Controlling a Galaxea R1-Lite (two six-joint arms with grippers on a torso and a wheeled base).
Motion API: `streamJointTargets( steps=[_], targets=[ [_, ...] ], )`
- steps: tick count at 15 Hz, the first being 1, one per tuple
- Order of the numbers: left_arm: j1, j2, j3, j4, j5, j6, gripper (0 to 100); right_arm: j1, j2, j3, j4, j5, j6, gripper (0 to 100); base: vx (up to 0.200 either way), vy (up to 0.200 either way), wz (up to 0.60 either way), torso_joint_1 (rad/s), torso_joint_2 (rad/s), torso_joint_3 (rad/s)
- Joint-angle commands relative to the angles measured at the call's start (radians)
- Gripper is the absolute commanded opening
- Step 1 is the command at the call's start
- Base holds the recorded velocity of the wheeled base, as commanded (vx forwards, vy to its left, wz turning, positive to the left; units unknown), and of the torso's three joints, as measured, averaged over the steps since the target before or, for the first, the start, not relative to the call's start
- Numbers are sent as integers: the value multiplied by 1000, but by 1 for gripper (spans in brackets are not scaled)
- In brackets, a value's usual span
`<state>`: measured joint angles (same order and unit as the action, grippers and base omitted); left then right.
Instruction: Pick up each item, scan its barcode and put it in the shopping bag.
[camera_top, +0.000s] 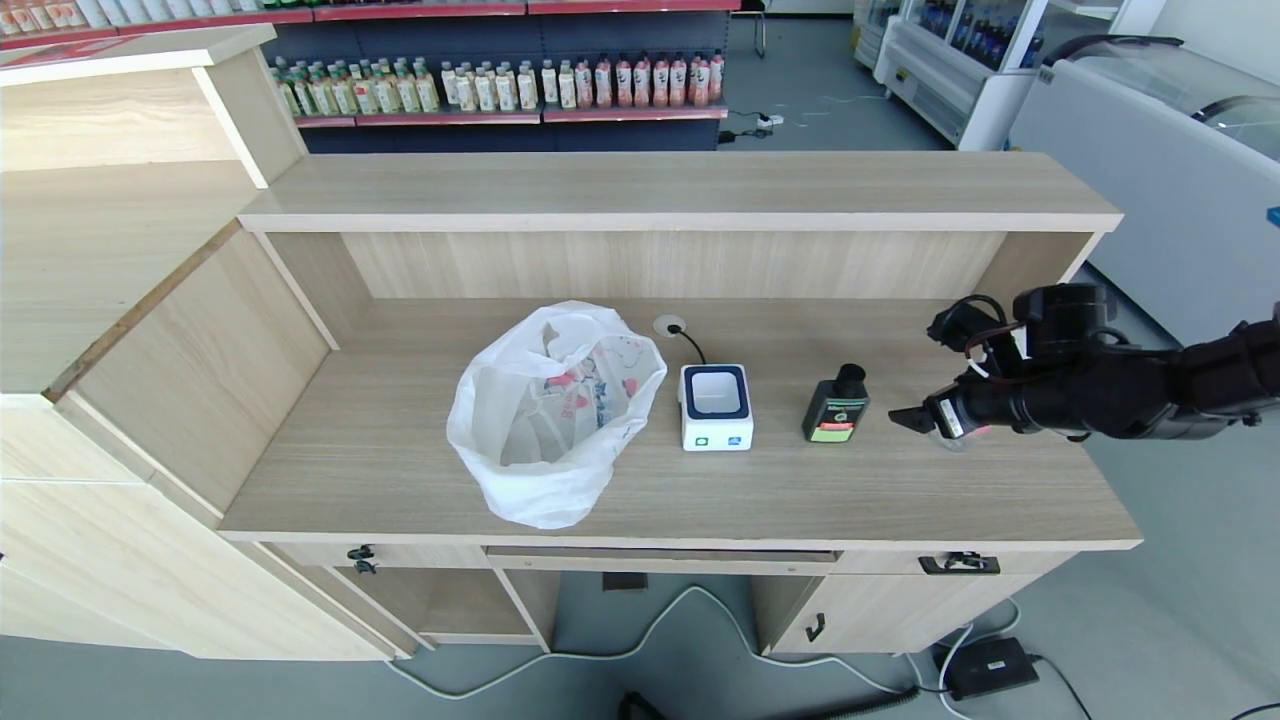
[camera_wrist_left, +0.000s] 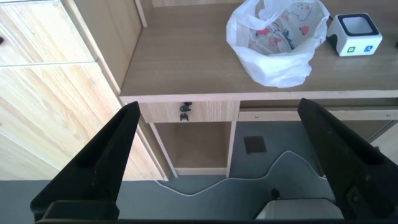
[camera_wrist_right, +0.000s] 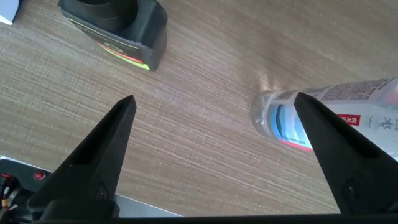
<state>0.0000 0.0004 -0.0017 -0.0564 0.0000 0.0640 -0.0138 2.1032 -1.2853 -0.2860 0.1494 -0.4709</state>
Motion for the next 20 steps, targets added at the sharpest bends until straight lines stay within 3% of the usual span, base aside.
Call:
streamJointTargets(
  steps=[1, 6, 16, 20],
  targets=[
    [0, 0, 0, 0, 2, 0, 100, 8, 29, -23, -1, 6, 1, 100, 0, 0, 0, 0, 0, 0],
    [0, 0, 0, 0, 0, 0, 100, 31, 92, -31, -79, 72, 8, 100, 0, 0, 0, 0, 0, 0],
    [0, 0, 0, 0, 0, 0, 100, 71, 218, -201, -79, 72, 8, 100, 0, 0, 0, 0, 0, 0],
    [0, 0, 0, 0, 0, 0, 100, 75, 253, -239, -79, 124, 9, 100, 0, 0, 0, 0, 0, 0]
  ],
)
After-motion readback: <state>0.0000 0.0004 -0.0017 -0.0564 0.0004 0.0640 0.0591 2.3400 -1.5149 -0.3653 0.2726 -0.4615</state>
